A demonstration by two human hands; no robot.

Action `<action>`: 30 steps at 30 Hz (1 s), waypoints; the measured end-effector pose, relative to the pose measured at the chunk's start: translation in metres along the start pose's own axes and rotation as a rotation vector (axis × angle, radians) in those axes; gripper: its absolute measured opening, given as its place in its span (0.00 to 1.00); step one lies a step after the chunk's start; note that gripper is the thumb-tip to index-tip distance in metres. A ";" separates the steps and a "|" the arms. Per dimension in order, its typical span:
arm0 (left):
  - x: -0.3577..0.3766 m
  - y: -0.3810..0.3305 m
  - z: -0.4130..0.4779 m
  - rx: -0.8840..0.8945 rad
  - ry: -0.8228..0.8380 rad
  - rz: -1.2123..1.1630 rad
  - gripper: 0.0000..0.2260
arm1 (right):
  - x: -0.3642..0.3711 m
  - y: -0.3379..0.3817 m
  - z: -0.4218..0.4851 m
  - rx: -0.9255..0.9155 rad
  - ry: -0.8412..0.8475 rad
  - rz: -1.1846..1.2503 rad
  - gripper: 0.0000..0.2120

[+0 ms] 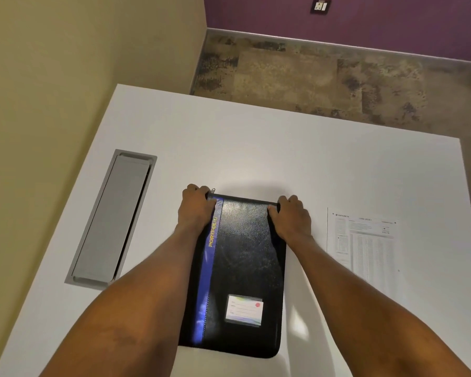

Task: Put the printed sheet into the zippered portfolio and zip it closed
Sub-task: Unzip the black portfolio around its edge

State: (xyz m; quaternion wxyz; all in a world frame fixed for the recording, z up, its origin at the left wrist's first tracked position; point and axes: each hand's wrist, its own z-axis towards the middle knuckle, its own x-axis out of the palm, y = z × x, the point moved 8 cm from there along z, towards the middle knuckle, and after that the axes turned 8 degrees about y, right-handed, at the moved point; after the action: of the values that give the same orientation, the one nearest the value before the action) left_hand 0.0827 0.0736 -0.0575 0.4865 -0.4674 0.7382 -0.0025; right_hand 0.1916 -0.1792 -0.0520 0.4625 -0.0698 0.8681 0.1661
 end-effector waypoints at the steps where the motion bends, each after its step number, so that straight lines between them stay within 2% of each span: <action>1: 0.000 0.003 -0.001 0.000 -0.017 -0.007 0.12 | -0.002 0.004 0.000 -0.026 -0.034 -0.067 0.18; 4: 0.003 0.012 -0.001 -0.030 -0.045 -0.090 0.08 | -0.007 0.037 0.010 -0.202 -0.087 -0.107 0.14; 8: 0.006 0.019 0.004 -0.066 -0.060 -0.170 0.07 | -0.004 0.111 0.034 -0.482 0.067 0.031 0.13; 11: 0.008 0.023 0.008 -0.061 -0.094 -0.208 0.06 | 0.009 0.155 0.047 -0.610 0.151 -0.012 0.13; 16: 0.009 0.027 0.010 -0.022 -0.101 -0.214 0.05 | 0.026 0.176 0.064 -0.639 0.190 -0.095 0.09; 19: 0.006 0.025 0.008 0.012 -0.100 -0.218 0.02 | 0.026 0.179 0.064 -0.724 0.161 -0.157 0.07; 26: 0.007 0.024 0.010 0.002 -0.103 -0.250 0.03 | 0.028 0.185 0.058 -0.909 0.095 -0.325 0.06; 30: 0.008 0.026 0.014 -0.006 -0.111 -0.244 0.05 | 0.028 0.188 0.060 -0.893 0.148 -0.301 0.05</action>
State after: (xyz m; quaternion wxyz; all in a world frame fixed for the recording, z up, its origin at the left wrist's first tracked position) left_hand 0.0741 0.0889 -0.0828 0.5214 -0.5546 0.6477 -0.0338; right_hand 0.1709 0.0187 -0.0642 0.3430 -0.3985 0.7227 0.4487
